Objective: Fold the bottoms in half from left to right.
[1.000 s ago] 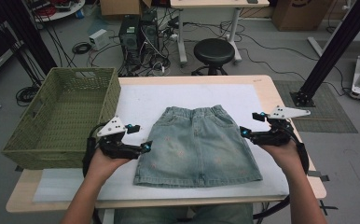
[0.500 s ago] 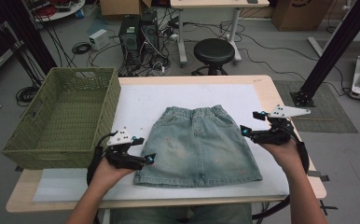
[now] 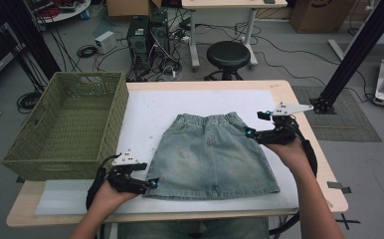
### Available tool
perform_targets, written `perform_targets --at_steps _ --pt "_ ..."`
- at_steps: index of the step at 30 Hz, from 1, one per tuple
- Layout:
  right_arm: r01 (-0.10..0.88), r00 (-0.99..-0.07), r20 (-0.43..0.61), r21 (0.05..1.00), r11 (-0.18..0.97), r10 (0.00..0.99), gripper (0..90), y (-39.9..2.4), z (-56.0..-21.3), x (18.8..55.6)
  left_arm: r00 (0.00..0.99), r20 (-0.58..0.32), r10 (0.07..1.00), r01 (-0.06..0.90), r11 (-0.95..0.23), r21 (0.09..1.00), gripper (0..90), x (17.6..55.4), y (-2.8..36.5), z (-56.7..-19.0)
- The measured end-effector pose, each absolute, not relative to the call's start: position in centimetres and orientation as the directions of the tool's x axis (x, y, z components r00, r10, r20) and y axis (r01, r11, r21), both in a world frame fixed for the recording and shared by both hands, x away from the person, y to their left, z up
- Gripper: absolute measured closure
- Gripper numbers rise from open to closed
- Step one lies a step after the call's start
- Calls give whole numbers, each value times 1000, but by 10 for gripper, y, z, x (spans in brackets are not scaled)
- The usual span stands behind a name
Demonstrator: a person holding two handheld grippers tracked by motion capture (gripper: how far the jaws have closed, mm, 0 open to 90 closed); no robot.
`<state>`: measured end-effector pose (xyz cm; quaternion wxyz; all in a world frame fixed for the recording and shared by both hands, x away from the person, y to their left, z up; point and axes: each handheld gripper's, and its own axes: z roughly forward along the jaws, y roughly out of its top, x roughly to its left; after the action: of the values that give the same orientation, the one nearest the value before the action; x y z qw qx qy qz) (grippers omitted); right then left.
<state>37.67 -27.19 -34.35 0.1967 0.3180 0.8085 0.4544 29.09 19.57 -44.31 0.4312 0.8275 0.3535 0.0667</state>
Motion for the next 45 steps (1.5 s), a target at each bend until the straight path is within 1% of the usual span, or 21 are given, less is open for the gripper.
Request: perform_targets --at_steps 3,5,6,8,10,12,14,16,19,24,28,29,31,32,33,35,36,39,43,45 --pt "330 -722 -34 860 388 691 215 -268 -339 380 737 -202 645 546 -393 740 264 285 195 -448" --pt "328 -723 -41 858 396 689 215 -265 -337 382 733 -180 656 536 -393 747 305 281 196 -449" --pt "328 -724 -41 858 396 689 215 -264 -337 383 727 -182 662 541 -389 746 346 280 196 -448" --pt "326 -726 -44 856 401 686 215 -263 -336 385 728 -192 658 542 -383 748 494 277 197 -449" --pt "331 -725 -45 852 405 687 215 -261 -336 388 742 -180 645 529 -399 749 591 274 197 -449" --pt "332 -727 -46 850 410 685 215 -260 -336 391 765 -198 613 523 -413 745 735 271 196 -449" --pt "341 -726 -45 843 416 686 215 -258 -337 395 774 -177 608 506 -426 750 788 270 194 -450" --pt "342 -731 -48 837 427 680 215 -255 -337 400 771 -222 597 528 -403 748 841 273 194 -450" --pt "348 -742 -58 818 458 668 215 -246 -338 412 780 -224 584 516 -398 759 854 279 193 -451" --pt "331 -772 -95 784 525 629 215 -217 -335 430 778 -226 586 509 -376 774 856 285 198 -448" --pt "331 -794 -107 749 574 599 215 -187 -339 447 774 -262 576 528 -358 770 852 280 204 -450" --pt "332 -799 -111 737 589 590 216 -179 -341 452 772 -271 575 534 -355 767 838 279 205 -450" --pt "329 -812 -106 730 600 574 216 -164 -346 460 759 -296 581 560 -349 751 702 278 206 -451" --pt "331 -817 -100 726 603 569 216 -157 -348 464 750 -315 581 577 -344 741 614 278 206 -451" --pt "330 -820 -99 723 607 563 216 -150 -350 468 745 -332 579 586 -330 740 563 277 205 -452" --pt "330 -829 -93 713 618 551 216 -137 -355 475 747 -324 580 583 -339 739 517 276 204 -452" --pt "334 -831 -92 706 624 548 216 -130 -357 478 742 -328 584 589 -335 735 510 275 203 -451" --pt "339 -838 -81 698 631 540 217 -113 -362 487 765 -305 567 571 -380 728 521 270 201 -449" --pt "344 -844 -79 678 650 530 217 -93 -368 497 783 -235 577 536 -432 726 653 266 196 -447" --pt "341 -847 -84 674 656 526 217 -84 -372 503 792 -208 574 517 -450 728 695 265 194 -447"
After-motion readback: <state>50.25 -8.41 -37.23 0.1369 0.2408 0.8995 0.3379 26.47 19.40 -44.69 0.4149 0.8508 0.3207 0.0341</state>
